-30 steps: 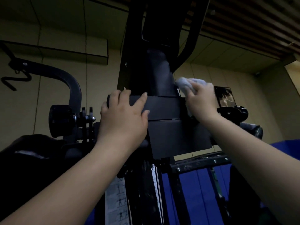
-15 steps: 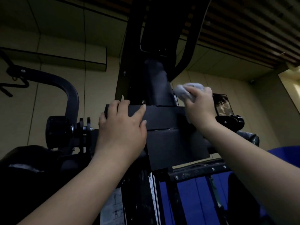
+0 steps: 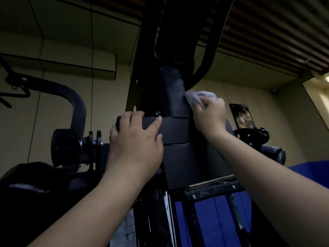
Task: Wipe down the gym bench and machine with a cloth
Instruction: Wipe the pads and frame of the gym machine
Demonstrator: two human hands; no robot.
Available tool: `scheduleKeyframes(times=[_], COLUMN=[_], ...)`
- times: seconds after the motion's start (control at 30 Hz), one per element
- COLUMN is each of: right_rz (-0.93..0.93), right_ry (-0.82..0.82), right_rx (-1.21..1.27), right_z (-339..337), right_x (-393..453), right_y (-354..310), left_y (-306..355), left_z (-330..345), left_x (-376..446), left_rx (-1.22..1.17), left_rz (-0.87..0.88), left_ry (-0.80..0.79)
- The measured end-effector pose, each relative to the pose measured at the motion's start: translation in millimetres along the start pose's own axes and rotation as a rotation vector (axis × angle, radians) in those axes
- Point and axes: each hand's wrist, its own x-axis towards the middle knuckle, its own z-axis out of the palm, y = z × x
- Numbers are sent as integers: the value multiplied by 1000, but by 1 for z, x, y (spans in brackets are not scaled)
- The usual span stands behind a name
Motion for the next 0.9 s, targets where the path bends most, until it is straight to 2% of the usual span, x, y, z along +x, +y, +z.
scheduleKeyframes(times=[0.07,0.17,0.37,0.47,0.67,0.9], right_rz=[-44,99,204,137,-84,-339], right_ry=[-12,-61,-248,-253,137,-8], right_rx=[50,98,-116,-149,107,35], right_z=[8,19,7,-2,-7,19], right_x=[8,27,35,28,4,-25], right_y=[-11,-18,4,6,-17,-17], left_y=[0,1,1,1,2,3], left_z=[0,0,-1,-2,-3,-4], left_x=[-1,0,0,0,0,-1], left_rx=[0,-4,9,16,-2,6], left_rz=[-6,-8,-15,-17,-24,-18], left_ry=[-6,-11,-28,-47,-48,-54])
